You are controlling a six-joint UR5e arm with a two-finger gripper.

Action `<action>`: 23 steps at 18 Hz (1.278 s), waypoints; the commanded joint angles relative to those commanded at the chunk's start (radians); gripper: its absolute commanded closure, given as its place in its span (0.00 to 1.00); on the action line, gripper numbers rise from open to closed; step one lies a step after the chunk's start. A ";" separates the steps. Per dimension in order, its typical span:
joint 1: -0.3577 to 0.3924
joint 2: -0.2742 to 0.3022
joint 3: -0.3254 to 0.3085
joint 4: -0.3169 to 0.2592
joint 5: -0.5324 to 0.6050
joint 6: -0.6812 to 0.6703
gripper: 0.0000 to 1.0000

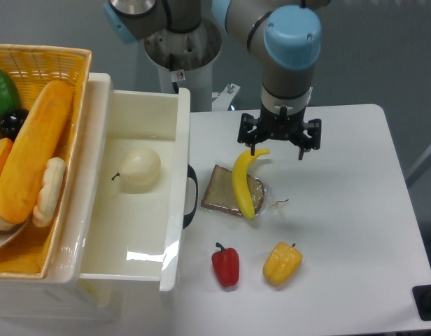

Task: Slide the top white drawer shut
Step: 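Lower the gripper toward the open white drawer's front edge, then push the drawer front with the gripper toward the cabinet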

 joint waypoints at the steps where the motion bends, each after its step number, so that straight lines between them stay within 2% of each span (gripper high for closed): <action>1: 0.000 -0.015 0.006 -0.002 -0.003 -0.025 0.00; 5: -0.006 -0.065 0.015 0.005 -0.009 -0.098 0.00; 9: -0.005 -0.097 0.026 0.003 -0.087 -0.108 0.00; 12: -0.023 -0.134 0.028 0.002 -0.089 -0.109 0.00; 23: -0.072 -0.160 0.028 0.000 -0.121 -0.132 0.00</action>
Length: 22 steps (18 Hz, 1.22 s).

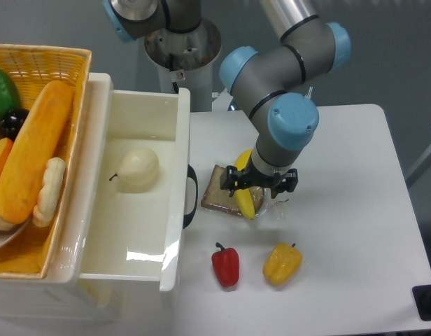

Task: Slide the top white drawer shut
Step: 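Push the drawer front with the gripper toward the cabinet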

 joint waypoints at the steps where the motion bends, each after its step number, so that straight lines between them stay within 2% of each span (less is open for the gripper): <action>1: -0.005 0.000 0.000 0.000 0.000 -0.005 0.00; 10: -0.051 0.002 0.006 0.000 -0.023 -0.011 0.00; 22: -0.071 0.024 0.006 -0.014 -0.078 -0.009 0.00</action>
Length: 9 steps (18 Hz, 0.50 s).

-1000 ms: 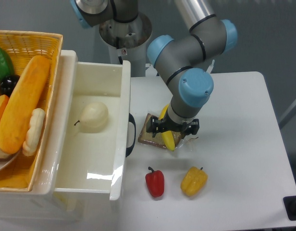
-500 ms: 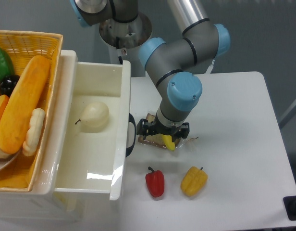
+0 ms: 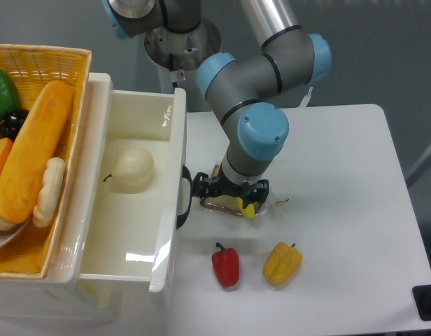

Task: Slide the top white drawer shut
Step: 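Push the drawer front with the gripper toward the cabinet, then continue pushing the drawer until flush with the cabinet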

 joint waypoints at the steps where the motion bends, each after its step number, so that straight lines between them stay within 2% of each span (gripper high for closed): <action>1: -0.003 0.000 0.000 0.000 -0.005 0.000 0.00; 9: -0.034 0.023 -0.012 -0.014 -0.022 -0.002 0.00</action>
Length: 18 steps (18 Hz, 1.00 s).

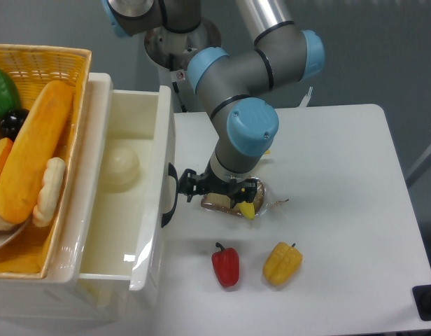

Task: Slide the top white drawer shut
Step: 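Continue pushing the drawer until flush with the cabinet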

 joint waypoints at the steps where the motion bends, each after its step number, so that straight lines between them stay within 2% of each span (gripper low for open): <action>1: -0.005 0.003 -0.002 0.000 -0.002 0.000 0.00; 7: -0.061 0.003 0.000 0.005 0.008 0.002 0.00; 18: -0.103 0.017 0.011 0.008 0.028 0.000 0.00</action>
